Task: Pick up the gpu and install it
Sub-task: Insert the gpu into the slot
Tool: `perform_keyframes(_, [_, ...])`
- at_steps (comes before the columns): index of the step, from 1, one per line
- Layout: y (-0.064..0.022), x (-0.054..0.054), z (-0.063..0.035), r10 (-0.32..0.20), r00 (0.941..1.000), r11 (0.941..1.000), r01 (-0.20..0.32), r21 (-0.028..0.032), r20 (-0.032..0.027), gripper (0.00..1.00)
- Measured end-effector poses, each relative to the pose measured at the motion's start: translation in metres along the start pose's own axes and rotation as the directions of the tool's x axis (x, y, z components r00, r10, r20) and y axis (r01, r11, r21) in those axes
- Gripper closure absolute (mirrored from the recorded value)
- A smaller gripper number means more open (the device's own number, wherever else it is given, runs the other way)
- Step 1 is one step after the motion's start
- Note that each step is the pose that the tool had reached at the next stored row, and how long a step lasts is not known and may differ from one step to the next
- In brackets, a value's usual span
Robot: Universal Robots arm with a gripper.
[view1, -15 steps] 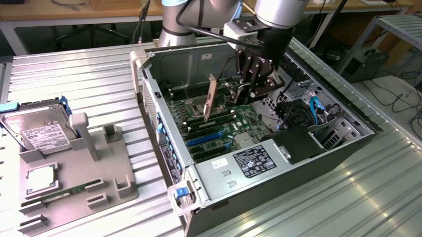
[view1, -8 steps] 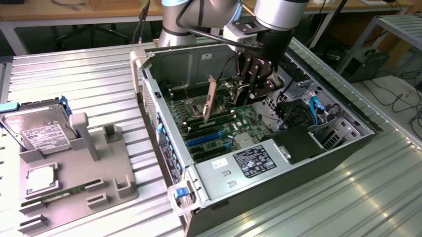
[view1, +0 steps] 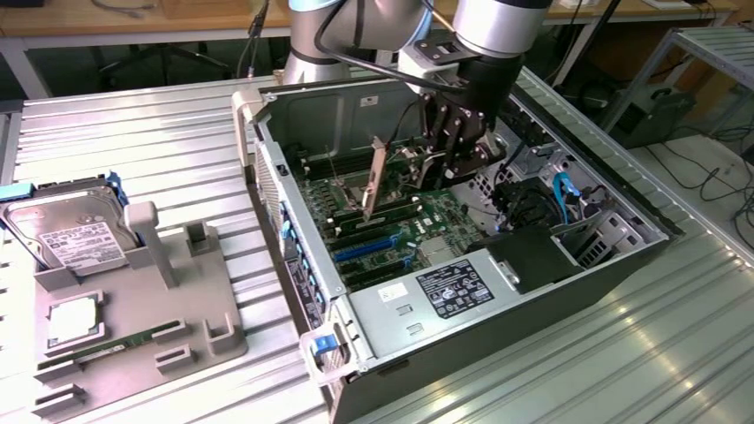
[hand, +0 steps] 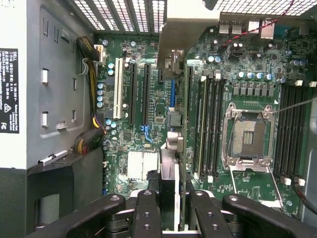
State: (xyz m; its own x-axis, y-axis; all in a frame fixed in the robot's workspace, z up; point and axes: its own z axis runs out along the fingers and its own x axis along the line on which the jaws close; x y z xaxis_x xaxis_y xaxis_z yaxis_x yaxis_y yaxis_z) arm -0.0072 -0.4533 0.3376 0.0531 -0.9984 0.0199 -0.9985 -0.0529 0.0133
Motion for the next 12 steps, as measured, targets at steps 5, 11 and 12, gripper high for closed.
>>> perform_keyframes(5, [0.0000, 0.0000, 0.0018, 0.000, 1.0000, 1.0000, 0.000, -0.0015, 0.0001, 0.72])
perform_keyframes(11, [0.0000, 0.0000, 0.0041, 0.000, 1.0000, 1.0000, 0.000, -0.0032, 0.0002, 0.72])
perform_keyframes(12, [-0.0001, 0.0000, 0.0052, 0.000, 1.0000, 1.0000, 0.000, -0.0038, 0.0002, 0.72])
